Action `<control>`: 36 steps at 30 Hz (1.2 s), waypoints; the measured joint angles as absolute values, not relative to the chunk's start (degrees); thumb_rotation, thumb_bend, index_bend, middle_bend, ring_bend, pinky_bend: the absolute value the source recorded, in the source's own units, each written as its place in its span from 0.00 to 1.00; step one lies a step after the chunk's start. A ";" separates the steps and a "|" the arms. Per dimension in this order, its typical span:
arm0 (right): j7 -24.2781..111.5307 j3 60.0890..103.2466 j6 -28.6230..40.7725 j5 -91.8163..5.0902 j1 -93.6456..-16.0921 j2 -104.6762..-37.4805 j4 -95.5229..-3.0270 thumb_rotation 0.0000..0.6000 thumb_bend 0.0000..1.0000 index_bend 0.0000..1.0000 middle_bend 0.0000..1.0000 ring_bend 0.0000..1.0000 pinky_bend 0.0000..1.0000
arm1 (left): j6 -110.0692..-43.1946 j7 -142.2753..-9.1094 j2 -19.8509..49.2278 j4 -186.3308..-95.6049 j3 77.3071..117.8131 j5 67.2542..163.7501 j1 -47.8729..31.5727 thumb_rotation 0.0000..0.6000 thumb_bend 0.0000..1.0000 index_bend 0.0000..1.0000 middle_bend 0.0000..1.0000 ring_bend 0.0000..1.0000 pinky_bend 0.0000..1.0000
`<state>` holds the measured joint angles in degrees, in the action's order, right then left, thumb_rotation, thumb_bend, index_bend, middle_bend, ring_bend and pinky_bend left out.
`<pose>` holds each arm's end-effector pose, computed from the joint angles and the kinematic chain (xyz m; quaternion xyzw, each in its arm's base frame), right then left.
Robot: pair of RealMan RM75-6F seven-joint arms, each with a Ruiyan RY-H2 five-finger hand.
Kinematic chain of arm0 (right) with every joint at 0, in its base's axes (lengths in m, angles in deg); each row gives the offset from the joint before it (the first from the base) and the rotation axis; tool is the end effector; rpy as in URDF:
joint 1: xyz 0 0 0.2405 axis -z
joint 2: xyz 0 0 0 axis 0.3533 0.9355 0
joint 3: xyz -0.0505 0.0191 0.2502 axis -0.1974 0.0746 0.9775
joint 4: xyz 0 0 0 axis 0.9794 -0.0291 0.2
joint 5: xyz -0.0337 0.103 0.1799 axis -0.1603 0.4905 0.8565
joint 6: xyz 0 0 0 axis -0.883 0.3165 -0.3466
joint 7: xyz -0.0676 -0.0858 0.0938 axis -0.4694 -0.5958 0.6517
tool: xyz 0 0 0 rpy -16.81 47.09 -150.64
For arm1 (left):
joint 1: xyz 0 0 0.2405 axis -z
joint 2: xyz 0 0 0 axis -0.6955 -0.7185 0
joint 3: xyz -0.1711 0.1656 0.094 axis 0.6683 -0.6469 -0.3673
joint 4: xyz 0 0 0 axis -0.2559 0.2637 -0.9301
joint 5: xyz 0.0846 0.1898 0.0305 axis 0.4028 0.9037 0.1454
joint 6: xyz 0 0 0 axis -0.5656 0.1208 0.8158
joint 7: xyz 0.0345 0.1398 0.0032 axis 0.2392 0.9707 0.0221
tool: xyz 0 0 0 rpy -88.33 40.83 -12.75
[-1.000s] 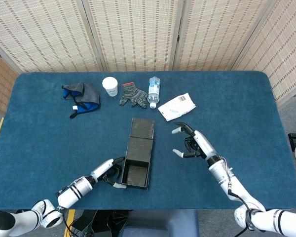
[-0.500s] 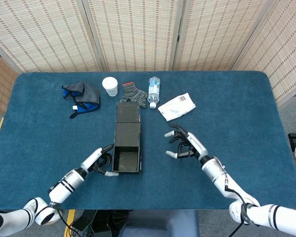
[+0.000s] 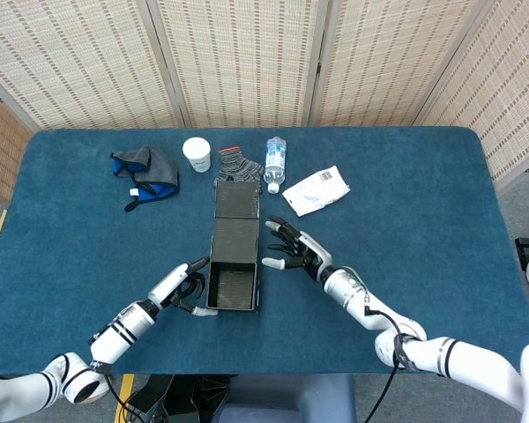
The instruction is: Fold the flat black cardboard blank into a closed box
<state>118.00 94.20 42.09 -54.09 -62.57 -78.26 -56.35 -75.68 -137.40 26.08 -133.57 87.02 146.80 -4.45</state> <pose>-0.1151 -0.3553 -0.0417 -0.2925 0.8497 -0.4378 0.0289 -0.1902 0.3110 -0.0443 -0.5717 -0.6389 -0.5071 0.0882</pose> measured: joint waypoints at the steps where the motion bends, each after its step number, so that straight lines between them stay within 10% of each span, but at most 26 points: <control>1: 119.86 94.58 42.55 -55.33 -63.28 -79.36 -54.91 1.00 0.00 0.00 0.00 0.00 0.12 | -75.51 -137.10 26.03 -133.78 87.13 146.75 -4.33 1.00 0.11 0.30 0.33 0.69 0.89; 36: 134.67 80.18 19.88 -78.36 -73.27 -72.60 -52.48 1.00 0.00 0.00 0.04 0.00 0.13 | -68.59 -140.07 24.89 -133.42 87.17 144.88 -2.20 1.00 0.11 0.30 0.33 0.68 0.89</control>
